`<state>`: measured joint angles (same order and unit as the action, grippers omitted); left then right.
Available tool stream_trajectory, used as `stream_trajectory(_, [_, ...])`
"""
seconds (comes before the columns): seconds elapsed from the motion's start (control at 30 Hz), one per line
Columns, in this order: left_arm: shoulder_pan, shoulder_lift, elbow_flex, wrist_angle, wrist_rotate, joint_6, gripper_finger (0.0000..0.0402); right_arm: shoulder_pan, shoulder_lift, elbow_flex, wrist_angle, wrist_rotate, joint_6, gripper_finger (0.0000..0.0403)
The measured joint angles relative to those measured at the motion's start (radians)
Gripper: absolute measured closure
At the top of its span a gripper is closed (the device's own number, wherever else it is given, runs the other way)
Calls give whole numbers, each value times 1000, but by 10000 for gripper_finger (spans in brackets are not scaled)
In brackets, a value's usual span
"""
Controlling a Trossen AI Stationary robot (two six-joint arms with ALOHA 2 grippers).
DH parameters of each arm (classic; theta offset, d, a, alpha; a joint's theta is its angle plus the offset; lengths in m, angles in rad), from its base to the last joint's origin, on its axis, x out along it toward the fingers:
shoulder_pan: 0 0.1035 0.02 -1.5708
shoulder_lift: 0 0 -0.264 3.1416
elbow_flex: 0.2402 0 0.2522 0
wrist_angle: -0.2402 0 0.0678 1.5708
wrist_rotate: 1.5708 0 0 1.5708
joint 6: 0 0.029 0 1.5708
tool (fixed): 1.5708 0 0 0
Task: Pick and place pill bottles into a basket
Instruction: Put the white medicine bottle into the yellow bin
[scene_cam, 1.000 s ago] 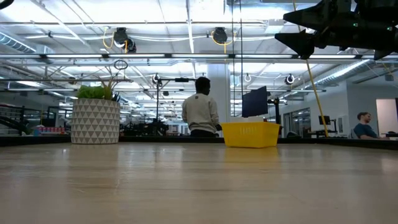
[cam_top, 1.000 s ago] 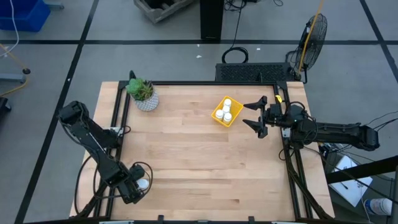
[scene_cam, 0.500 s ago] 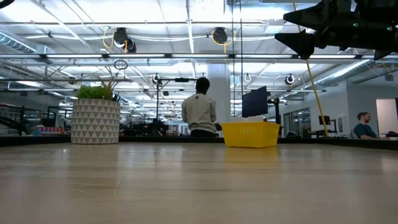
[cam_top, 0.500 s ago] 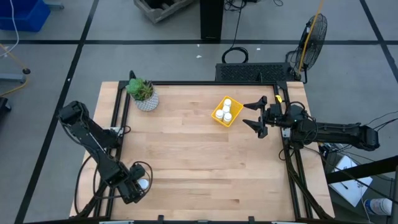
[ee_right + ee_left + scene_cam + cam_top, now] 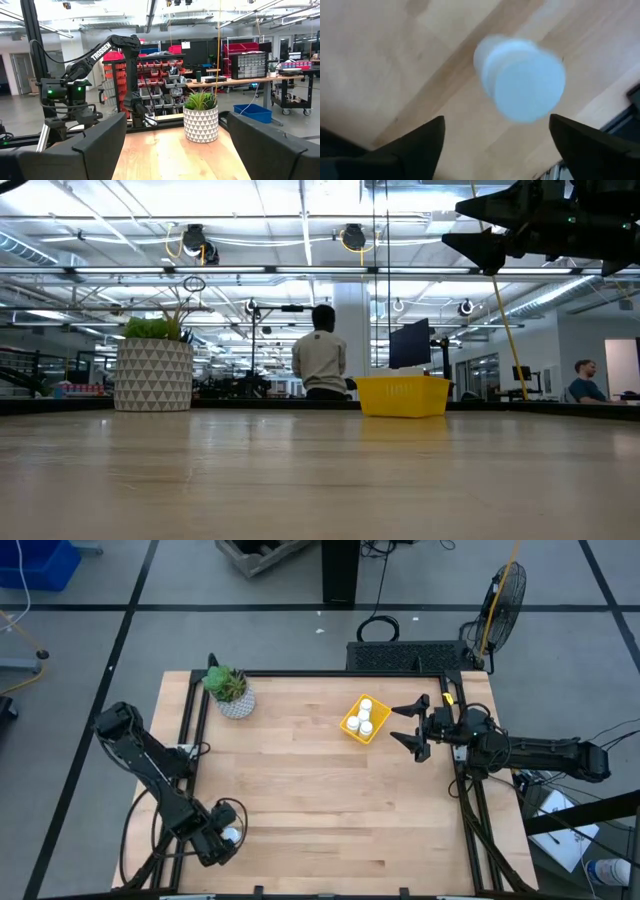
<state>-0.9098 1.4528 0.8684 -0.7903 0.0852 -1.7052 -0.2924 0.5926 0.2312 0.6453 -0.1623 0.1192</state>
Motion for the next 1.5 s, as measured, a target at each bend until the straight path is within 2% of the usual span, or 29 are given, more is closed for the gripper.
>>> stream_trajectory(0.13, [24, 0, 0, 0, -36, 31, 23, 0, 0, 0, 0, 0, 0, 67])
stream_trajectory(0.4, [71, 0, 0, -2, -69, 121, 20, 0, 0, 0, 0, 0, 0, 67])
stream_trajectory(0.97, [91, 0, 0, 39, -60, 159, 26, 0, 0, 0, 0, 0, 0, 67])
stream_trajectory(1.13, [91, 0, 0, 40, -59, 160, 82, 0, 0, 0, -1, 0, 0, 67])
stream_trajectory(1.4, [91, -6, 3, 40, -60, 180, 241, 0, 0, 0, 0, 0, 0, 67])
stream_trajectory(1.5, [92, -3, 4, 40, -62, 199, 243, 0, 0, 0, -2, 0, 0, 67])
